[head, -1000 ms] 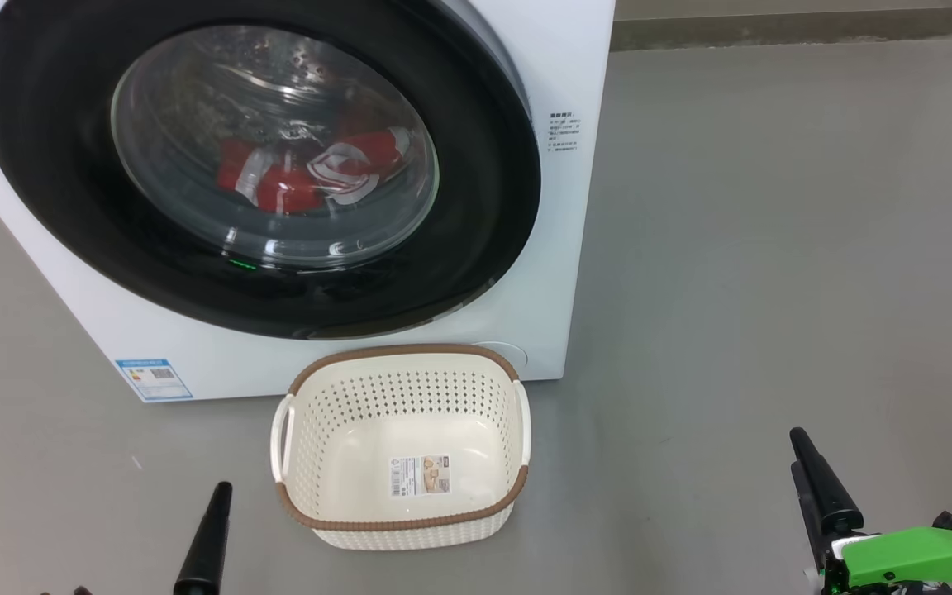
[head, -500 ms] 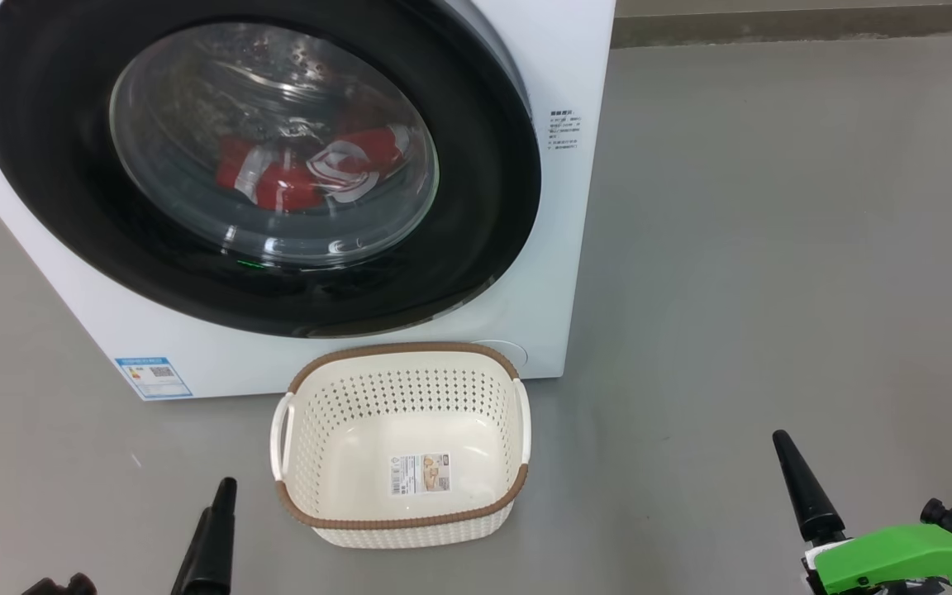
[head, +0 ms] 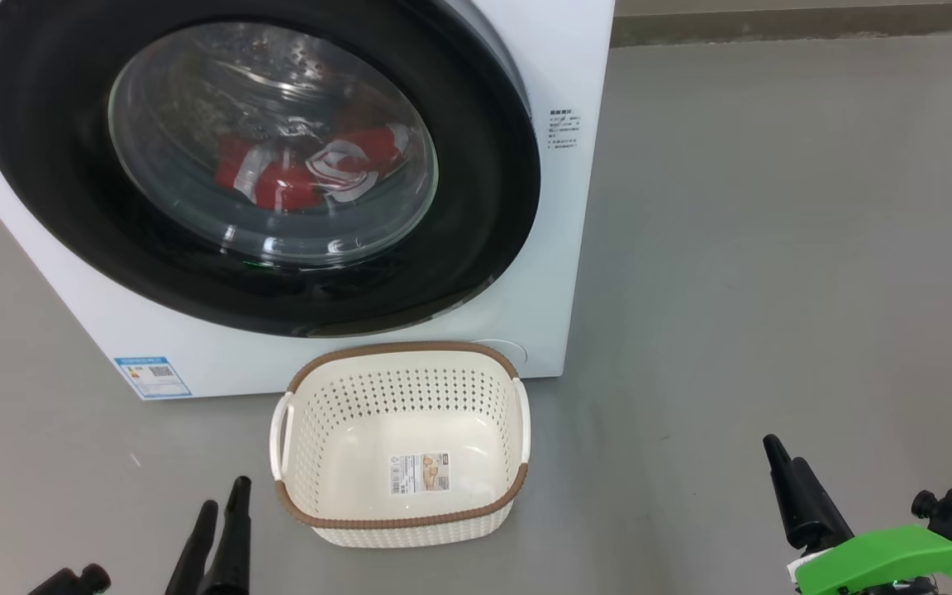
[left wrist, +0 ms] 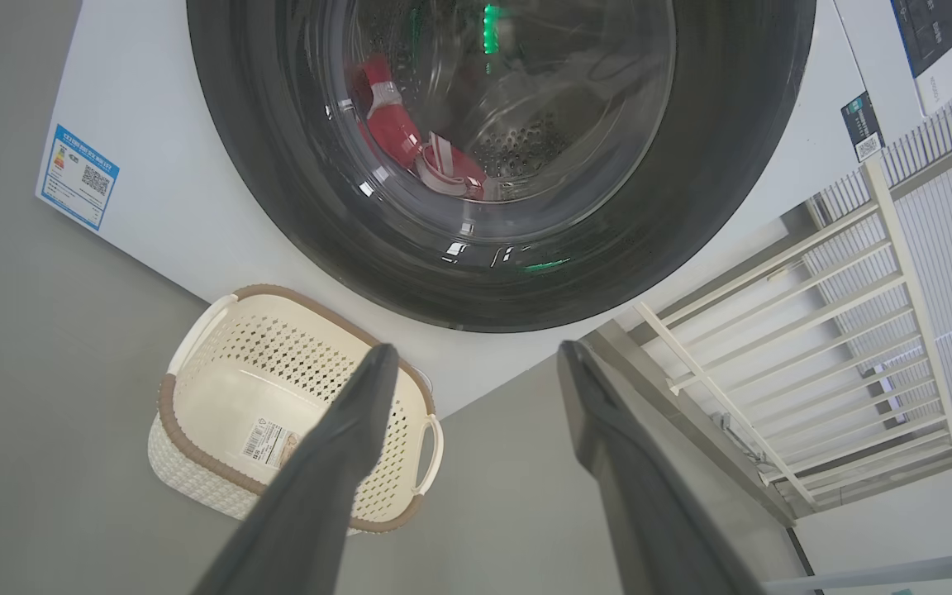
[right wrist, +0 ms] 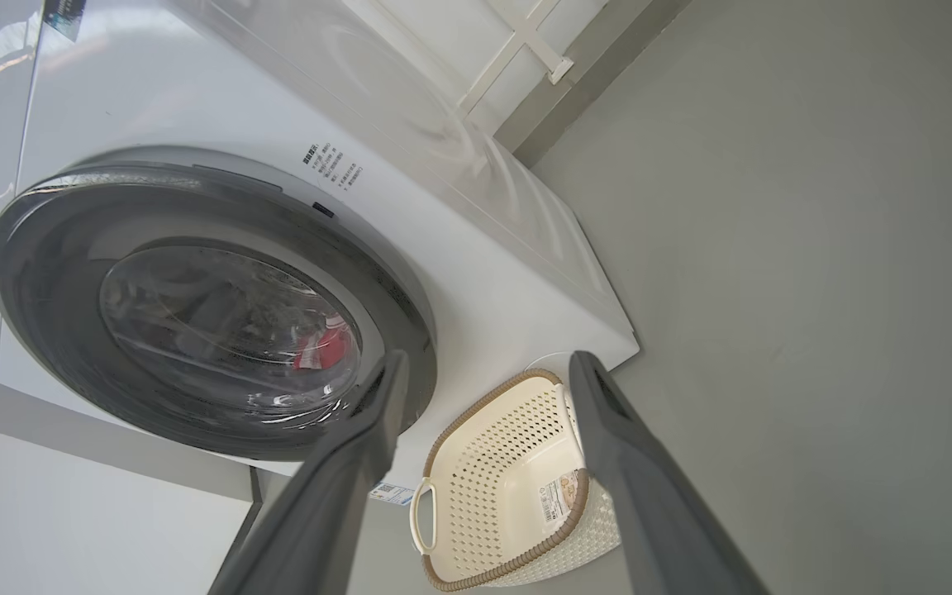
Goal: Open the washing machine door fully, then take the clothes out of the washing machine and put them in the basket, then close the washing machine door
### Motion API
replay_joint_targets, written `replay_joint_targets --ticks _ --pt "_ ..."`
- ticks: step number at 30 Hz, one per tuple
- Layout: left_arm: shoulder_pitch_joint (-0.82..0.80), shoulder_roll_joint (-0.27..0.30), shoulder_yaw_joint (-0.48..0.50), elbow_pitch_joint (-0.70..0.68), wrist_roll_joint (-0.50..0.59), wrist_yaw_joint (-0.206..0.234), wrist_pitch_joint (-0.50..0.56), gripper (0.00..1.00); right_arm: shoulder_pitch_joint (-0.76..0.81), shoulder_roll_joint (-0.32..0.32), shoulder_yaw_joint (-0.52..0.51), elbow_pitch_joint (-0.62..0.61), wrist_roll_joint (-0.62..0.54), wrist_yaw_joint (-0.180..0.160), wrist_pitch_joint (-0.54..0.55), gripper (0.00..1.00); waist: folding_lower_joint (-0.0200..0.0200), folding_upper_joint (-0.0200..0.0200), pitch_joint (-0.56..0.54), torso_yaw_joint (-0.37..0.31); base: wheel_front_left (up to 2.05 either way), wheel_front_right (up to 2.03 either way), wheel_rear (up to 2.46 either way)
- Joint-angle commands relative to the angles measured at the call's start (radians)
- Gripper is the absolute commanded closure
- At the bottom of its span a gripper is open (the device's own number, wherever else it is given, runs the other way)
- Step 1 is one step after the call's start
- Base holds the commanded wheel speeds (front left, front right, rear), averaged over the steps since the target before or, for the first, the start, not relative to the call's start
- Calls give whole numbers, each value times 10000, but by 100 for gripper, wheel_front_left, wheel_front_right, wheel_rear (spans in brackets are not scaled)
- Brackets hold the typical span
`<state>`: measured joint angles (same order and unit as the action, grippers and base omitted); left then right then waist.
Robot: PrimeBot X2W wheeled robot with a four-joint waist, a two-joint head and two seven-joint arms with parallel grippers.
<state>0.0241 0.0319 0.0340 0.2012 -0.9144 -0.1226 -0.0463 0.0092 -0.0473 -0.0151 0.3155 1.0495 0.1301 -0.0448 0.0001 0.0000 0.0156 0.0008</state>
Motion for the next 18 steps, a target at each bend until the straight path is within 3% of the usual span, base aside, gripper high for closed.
replay_joint_targets --ticks 1,18 --pt "-59 164 109 -356 418 35 -130 0 -94 -156 118 -313 -374 3 -158 0 -1 0 10 -2 0 0 0" --pt "122 375 -299 -739 2580 358 -603 0 53 -213 329 -276 -2696 3 -628 0 -1 0 30 -11 0 0 0"
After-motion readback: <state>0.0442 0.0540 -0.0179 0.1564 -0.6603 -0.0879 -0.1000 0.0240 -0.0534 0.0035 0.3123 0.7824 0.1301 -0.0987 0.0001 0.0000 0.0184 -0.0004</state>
